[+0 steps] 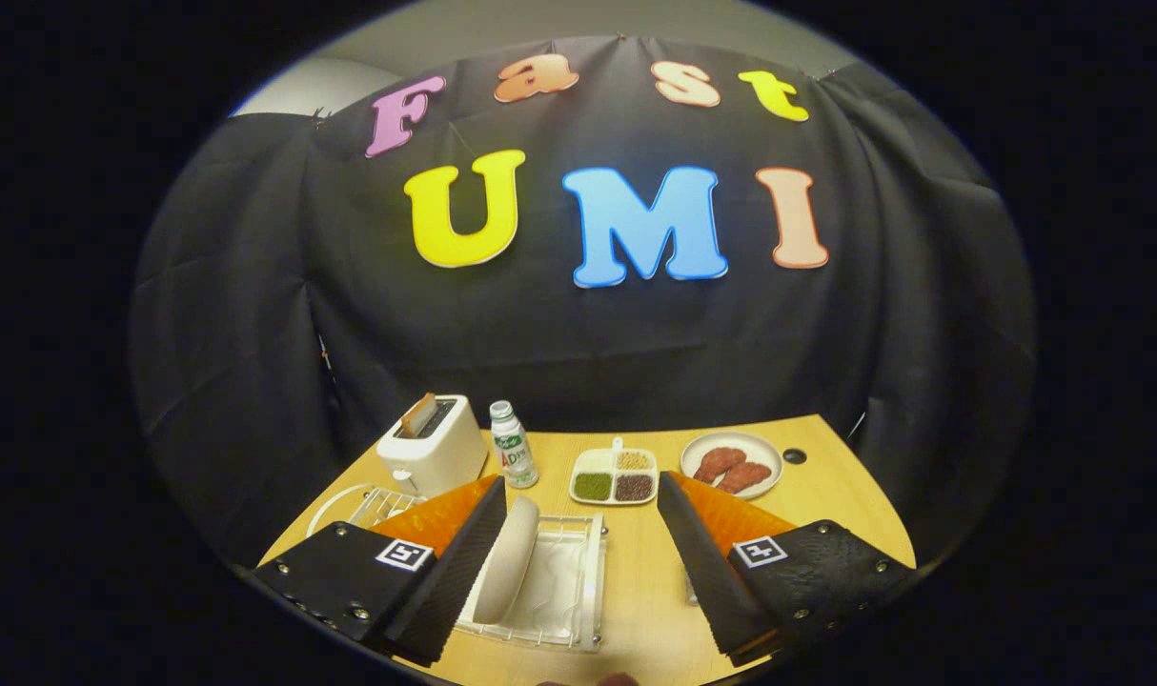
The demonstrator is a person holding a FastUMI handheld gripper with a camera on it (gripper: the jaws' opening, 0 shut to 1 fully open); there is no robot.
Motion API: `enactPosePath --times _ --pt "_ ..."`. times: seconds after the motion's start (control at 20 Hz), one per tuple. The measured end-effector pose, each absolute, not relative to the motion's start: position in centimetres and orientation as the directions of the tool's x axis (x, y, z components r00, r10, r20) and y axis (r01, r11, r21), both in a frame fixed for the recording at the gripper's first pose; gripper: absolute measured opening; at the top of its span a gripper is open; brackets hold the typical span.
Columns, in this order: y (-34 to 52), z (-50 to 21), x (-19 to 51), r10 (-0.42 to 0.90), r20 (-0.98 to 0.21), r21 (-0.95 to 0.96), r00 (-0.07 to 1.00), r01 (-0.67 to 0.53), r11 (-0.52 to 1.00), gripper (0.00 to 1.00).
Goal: Take the plate from the dish rack, then take the spoon from the basket and place it into the plate.
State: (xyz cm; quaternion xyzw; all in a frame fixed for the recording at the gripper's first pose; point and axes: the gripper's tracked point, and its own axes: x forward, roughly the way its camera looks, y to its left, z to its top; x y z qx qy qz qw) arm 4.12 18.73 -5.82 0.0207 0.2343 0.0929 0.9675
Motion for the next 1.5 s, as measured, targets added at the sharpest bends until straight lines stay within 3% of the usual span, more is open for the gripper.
enactPosePath --times 0.4,1.0,1.05,1.1,1.2,1.5 --pt "23.4 -13.9 4.3 0.232 -0.733 0.153 0.639 -0.178 0.972 0.99" --pt "25.2 -23.3 5.6 0.077 -0.891 0.053 0.447 -0.066 0.996 0.99" --pt "25.4 -24.1 5.2 0.059 -0.905 0.035 0.421 -0.065 0.997 0.94" --pt "25.2 -25.1 4.8 0.034 -0.916 0.011 0.4 -0.061 0.998 0.8" --pt "25.5 -24.7 4.8 0.016 -0.925 0.003 0.379 -0.035 0.999 0.35" --pt "25.1 -22.9 4.7 -0.158 -0.912 -0.176 0.379 -0.013 0.984 0.36"
